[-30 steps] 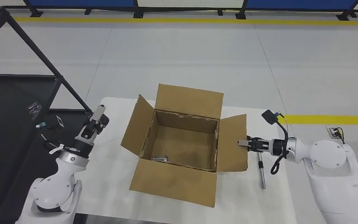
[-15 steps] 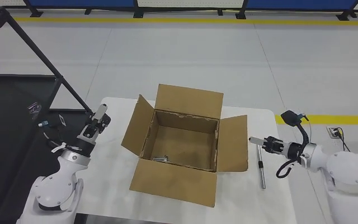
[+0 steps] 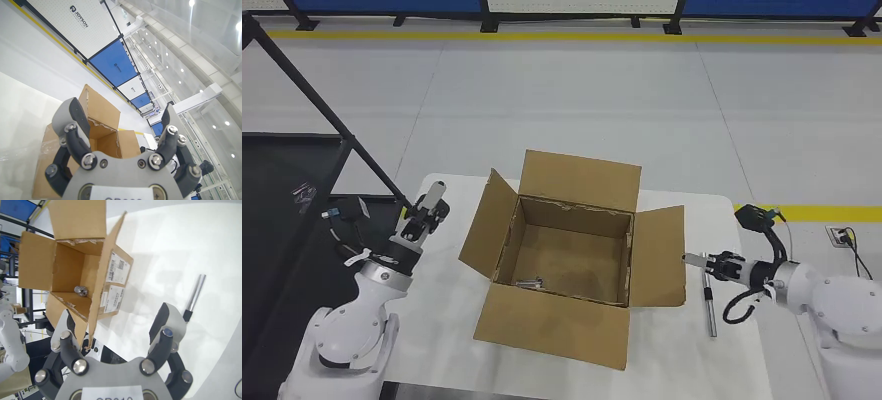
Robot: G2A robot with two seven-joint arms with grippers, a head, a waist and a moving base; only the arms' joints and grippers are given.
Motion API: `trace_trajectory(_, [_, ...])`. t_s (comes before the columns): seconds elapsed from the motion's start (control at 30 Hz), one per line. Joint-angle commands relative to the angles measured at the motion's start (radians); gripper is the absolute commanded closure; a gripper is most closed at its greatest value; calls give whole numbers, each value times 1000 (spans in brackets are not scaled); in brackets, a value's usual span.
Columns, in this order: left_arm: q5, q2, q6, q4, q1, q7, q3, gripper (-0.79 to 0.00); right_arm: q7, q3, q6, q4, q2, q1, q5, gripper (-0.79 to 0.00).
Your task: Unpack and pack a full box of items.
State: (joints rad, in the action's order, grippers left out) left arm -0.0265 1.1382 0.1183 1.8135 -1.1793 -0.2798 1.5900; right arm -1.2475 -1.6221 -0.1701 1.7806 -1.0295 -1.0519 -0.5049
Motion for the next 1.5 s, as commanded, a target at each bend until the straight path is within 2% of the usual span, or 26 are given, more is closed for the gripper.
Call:
trace_trajectory(0.0, [2,0,0,-2,-4,0,1,-785,-50,20,-109,-43,4,37,-62,-785])
trace_trajectory(0.07, [2,1,1,-3,-7,0,0,-785,-96,31,-138,-88,9,66,-98,-785])
trace_trajectory(0.17, [0,1,-1,-3,-8,1,-2,-785,-139,45,-118,-149,17,89,-138,-785])
trace_trajectory(0.23, [-2,1,-3,-2,-4,-1,-5,-785,-134,57,-163,-191,19,101,-181,-785])
trace_trajectory(0.3, [-6,1,-4,1,0,-4,-7,-785,-151,87,-110,-212,21,112,-196,-785])
trace_trajectory(0.5, [-3,2,-4,3,2,-9,-11,-785,-67,149,-113,-272,16,105,-233,-785])
trace_trajectory(0.57, [-4,2,-1,7,-2,-14,-10,-785,-34,157,-110,-287,16,95,-245,-665])
trace_trajectory(0.63, [-5,2,4,11,-6,-23,-9,-785,-13,164,-106,-292,15,86,-233,-702])
trace_trajectory(0.67, [-7,1,4,12,-8,-27,-8,-785,-8,159,-100,-298,14,83,-205,-785])
trace_trajectory(1.0, [-8,1,4,13,-8,-28,-8,-785,3,149,-105,-302,13,82,-185,-785])
trace_trajectory(1.07, [-8,1,4,13,-8,-28,-8,-785,43,163,-93,-298,12,74,-196,-785])
trace_trajectory(1.13, [-8,1,4,13,-8,-28,-8,-785,99,204,-80,-278,13,70,-312,-785])
trace_trajectory(1.2, [-8,1,4,13,-8,-28,-8,-785,129,251,-126,-271,13,66,-441,-785])
trace_trajectory(1.4, [-8,1,4,13,-8,-28,-8,-785,104,276,-71,-341,10,106,-453,-785])
trace_trajectory(1.43, [-8,1,4,13,-8,-28,-8,-785,103,278,-65,-352,10,111,-457,-754])
trace_trajectory(1.47, [-8,1,4,13,-8,-28,-8,-785,102,280,-59,-364,9,116,-453,-674])
